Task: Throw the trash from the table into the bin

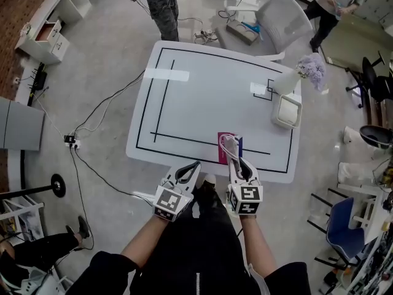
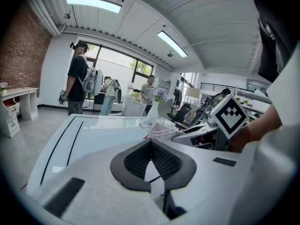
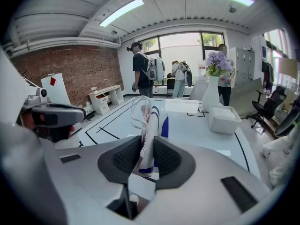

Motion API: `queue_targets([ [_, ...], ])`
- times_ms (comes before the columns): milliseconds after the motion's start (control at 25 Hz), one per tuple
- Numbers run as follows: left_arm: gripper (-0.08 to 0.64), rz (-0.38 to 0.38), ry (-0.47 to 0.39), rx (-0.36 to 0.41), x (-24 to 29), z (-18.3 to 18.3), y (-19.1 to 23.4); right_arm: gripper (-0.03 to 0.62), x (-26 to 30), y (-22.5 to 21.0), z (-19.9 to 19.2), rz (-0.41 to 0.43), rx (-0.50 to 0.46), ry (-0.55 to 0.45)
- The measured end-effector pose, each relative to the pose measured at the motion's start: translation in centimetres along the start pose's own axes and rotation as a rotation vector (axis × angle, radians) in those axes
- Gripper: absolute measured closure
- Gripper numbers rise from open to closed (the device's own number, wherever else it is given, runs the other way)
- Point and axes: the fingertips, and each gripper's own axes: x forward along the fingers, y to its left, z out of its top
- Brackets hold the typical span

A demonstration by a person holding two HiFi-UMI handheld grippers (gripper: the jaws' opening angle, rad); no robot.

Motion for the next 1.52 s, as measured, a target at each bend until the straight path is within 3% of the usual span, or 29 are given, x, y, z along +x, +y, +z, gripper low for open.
queue_targets([
  [320,0.552,-0.071,0.004,0.008,1.6,0.5,-0.2,0.506,-1.4,-0.7,0.0,-0.071,0.04,-0.024],
  [520,0.552,-0.18,0.011,0.018,2.8,1.3,-1.6,0.506,-2.7,-1.1,-0.5,-0.133,0.082,-0.042],
  [960,0.552,-0.326,0.032,0.09,4.1,-0.8,-5.1,0.506,-7.2,-2.4,-2.7,-0.267,0.175,-0.086],
  [1520,0.552,-0.358,0.034,0.123,3.1,-1.7,-11.2,0.506,-13.0,-3.6,-6.0,-0.303,0.203,-0.121],
])
